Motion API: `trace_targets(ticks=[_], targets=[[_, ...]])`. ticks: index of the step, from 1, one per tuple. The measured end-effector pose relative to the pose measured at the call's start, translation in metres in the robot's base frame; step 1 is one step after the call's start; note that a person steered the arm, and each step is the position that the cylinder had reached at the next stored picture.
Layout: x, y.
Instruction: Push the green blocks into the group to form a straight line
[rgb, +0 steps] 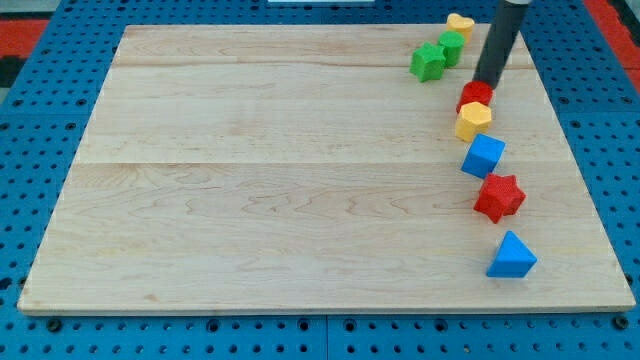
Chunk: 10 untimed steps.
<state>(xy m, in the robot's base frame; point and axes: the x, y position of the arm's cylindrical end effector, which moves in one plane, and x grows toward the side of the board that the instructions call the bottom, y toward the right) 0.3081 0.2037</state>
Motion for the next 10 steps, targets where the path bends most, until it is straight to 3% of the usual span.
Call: trace_targets(ticks=[1, 2, 3, 4, 5, 6, 8, 9, 10], targets=[[-0.015, 0.0], [0.006, -0.01], [0.03, -0.066], [0.004, -0.139], [-0.056, -0.133], [-0.083, -0.109], [-0.023, -0.083], [-0.027, -0.082], [-0.056, -0.096]])
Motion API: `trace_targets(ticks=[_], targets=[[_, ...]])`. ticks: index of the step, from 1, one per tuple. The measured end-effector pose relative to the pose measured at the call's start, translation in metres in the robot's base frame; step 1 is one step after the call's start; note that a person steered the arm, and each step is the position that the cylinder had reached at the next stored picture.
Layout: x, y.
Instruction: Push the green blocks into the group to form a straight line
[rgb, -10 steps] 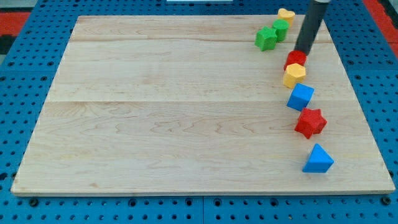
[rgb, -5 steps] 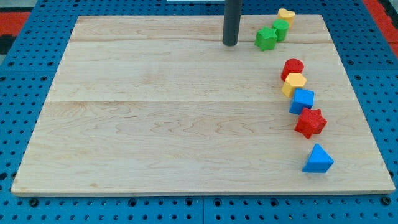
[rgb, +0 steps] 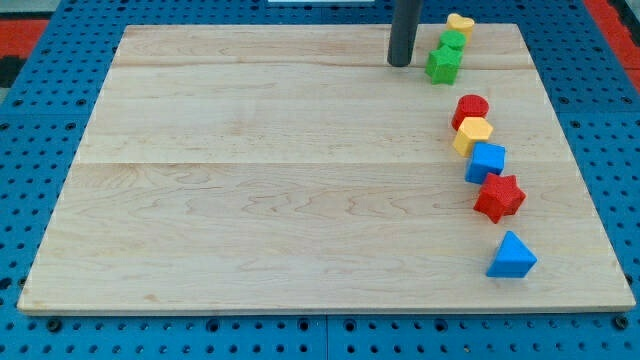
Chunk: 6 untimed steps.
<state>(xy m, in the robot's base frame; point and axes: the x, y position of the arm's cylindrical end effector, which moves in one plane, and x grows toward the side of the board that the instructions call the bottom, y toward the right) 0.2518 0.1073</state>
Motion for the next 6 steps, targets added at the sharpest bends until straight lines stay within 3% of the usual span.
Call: trace_targets(ticks=[1, 2, 6], targets=[[-0.011, 0.039], [0.007, 0.068], [0.03, 0.04]])
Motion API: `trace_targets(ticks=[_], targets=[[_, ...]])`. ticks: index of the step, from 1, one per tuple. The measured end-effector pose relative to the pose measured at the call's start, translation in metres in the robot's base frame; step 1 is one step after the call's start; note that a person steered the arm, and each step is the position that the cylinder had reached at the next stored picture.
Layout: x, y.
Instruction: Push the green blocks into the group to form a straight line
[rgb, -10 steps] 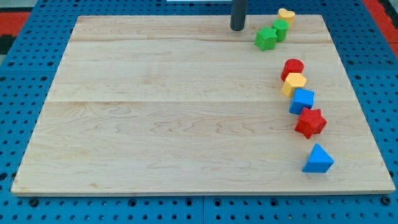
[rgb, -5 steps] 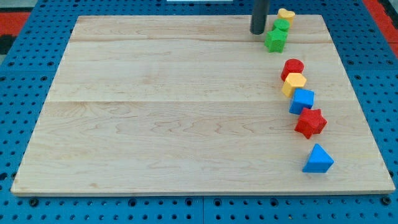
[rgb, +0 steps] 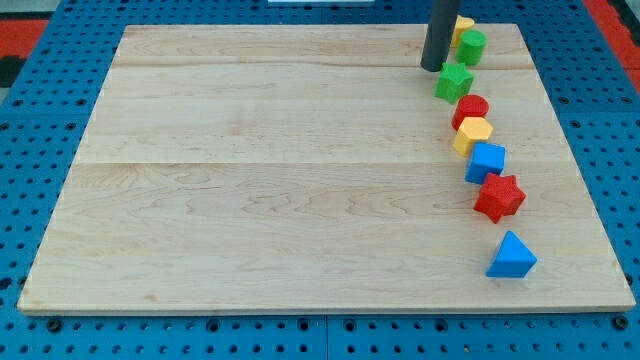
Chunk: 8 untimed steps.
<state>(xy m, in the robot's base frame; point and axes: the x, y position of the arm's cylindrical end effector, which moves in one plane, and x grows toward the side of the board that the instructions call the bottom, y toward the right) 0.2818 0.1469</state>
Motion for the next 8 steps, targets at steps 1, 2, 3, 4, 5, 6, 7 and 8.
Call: trace_targets(ticks=[1, 2, 3, 4, 5, 6, 7, 8], targets=[[0.014, 0.02], [0.009, 0.032], [0.005, 0.076], [-0.023, 0.125], [-0.078, 0.117], [-0.085, 0.061], [-0.068, 0.042], [-0.058, 0.067]])
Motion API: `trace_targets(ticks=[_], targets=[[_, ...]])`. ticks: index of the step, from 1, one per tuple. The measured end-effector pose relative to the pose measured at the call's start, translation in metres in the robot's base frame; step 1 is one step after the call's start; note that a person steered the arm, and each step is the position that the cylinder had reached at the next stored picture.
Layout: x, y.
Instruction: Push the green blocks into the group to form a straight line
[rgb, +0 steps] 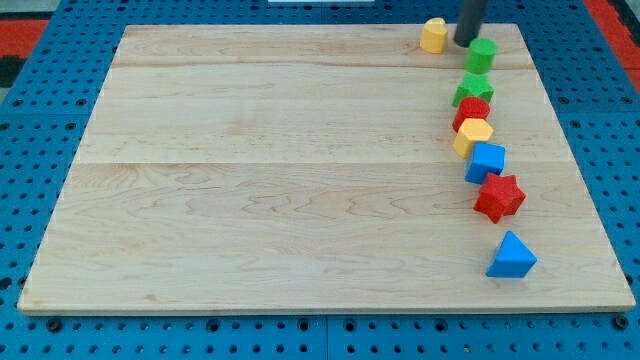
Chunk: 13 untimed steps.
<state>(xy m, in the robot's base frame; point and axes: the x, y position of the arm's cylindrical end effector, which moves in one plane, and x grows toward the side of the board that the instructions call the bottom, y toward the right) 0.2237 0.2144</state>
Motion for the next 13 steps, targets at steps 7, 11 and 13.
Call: trace_targets(ticks=[7, 11, 13], targets=[[0.042, -0.003], [-0.023, -0.103], [-0.032, -0.03]])
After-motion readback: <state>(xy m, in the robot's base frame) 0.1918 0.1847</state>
